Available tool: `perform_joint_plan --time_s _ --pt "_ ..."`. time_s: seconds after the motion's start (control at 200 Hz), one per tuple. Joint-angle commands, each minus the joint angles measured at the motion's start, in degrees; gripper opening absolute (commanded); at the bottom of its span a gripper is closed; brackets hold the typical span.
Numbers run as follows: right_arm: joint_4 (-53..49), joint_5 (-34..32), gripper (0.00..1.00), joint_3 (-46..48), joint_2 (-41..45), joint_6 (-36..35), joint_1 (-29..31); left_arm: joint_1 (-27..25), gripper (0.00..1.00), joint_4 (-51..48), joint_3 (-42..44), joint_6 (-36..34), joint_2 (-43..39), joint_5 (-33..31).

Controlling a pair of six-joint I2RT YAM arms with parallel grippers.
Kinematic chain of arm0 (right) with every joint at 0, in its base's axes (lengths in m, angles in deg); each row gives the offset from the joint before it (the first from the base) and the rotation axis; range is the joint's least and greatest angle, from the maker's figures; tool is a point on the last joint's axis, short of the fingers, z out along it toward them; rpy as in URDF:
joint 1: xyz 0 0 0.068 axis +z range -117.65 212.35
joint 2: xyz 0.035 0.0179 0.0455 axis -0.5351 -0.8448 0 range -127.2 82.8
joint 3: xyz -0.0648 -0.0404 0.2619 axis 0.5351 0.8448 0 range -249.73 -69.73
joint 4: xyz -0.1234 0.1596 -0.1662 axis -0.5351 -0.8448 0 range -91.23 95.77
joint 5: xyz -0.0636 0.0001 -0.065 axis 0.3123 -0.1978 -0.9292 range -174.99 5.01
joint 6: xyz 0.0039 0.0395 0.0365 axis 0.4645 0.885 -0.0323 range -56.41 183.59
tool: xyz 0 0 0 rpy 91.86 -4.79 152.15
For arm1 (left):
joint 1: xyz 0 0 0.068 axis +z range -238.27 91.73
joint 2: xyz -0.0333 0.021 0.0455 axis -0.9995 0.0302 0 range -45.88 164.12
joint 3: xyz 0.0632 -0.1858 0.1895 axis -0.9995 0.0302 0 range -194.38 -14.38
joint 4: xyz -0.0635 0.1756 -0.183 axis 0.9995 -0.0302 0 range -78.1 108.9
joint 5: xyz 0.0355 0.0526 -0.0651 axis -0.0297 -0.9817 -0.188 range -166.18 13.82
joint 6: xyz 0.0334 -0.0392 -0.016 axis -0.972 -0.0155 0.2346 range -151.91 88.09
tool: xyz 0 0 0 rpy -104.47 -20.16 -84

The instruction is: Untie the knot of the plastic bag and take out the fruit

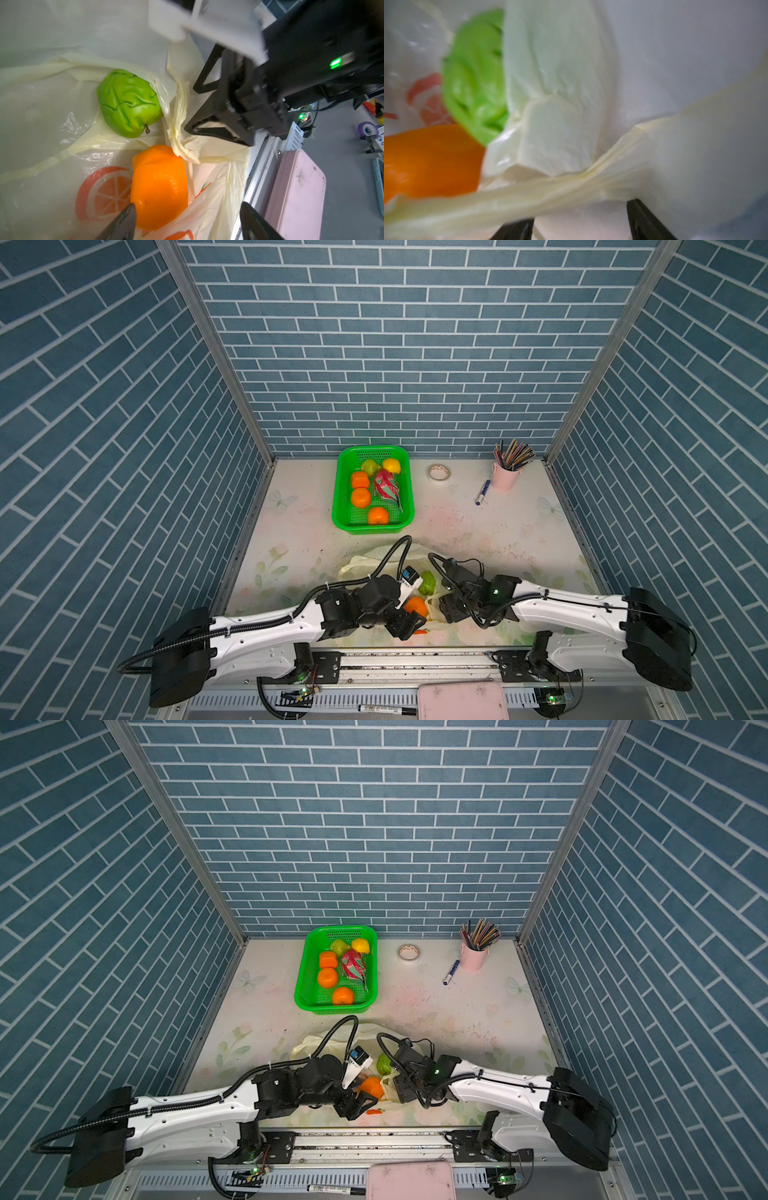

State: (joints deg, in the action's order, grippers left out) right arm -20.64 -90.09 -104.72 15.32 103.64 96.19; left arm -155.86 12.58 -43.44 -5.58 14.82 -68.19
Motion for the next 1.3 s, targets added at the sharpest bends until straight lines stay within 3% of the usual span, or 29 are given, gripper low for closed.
perform_joint_plan --time_s 0.0,0.255,0.365,0.62,0.725,0.985,1.295 --pt "-1.2 0.0 0.75 -1.6 6.8 1.3 0.4 -0.8 0.79 3.0 1.7 1.0 -1.1 -2.8" --pt "3.1 1.8 0.72 -5.3 13.0 -0.2 0.5 -1.6 0.79 7.2 5.2 2.8 -3.7 -5.3" --pt "5.8 2.2 0.61 -8.7 9.2 -0.3 0.4 -2.0 0.79 7.4 6.1 3.1 -5.1 -6.7" --pt "9.6 9.6 0.49 -13.5 -3.9 3.5 -2.4 -2.2 0.79 7.4 7.9 3.0 -8.6 -8.0" --pt "8.8 10.2 0.49 -14.6 -7.3 2.9 -2.4 -2.1 0.79 8.1 8.2 2.7 -8.7 -8.2" --pt "0.2 2.4 0.56 -17.8 -13.2 2.8 -2.5 -2.1 0.79 9.9 8.8 2.9 -7.8 -7.9" --pt "-3.1 0.1 0.61 -18.2 -15.7 3.8 -2.9 -2.2 0.79 10.5 9.6 3.3 -8.3 -8.2"
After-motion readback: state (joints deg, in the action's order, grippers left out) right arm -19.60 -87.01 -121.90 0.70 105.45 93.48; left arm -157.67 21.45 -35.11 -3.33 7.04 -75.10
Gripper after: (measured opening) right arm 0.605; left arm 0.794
